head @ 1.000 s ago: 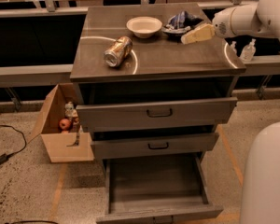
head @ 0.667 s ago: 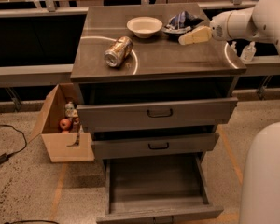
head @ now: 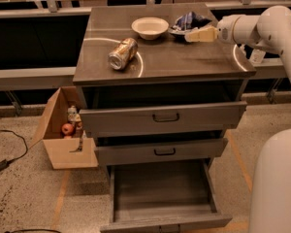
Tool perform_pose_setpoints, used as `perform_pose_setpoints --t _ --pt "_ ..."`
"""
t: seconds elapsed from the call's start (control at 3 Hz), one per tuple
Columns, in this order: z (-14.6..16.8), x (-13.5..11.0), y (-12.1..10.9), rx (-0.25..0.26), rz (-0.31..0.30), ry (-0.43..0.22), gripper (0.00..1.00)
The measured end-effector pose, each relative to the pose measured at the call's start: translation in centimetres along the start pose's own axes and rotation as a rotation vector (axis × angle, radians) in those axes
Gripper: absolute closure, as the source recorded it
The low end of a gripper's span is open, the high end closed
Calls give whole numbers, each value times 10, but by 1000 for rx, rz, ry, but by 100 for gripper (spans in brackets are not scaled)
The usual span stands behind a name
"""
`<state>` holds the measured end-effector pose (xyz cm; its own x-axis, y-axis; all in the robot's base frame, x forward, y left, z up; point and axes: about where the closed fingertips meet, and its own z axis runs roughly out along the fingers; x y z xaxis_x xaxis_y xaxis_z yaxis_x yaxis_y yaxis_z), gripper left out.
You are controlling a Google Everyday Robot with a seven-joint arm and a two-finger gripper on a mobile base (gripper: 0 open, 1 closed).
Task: Place blue chip bag into bottom drawer
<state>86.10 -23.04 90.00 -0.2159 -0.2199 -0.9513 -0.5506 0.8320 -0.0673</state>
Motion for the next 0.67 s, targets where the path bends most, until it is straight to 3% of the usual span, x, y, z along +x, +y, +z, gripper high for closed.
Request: perform_pose_setpoints --t 0.33,0.67 --pt "13 -4 -2 29 22 -39 0" --pt "29 -4 6 25 37 -49 0"
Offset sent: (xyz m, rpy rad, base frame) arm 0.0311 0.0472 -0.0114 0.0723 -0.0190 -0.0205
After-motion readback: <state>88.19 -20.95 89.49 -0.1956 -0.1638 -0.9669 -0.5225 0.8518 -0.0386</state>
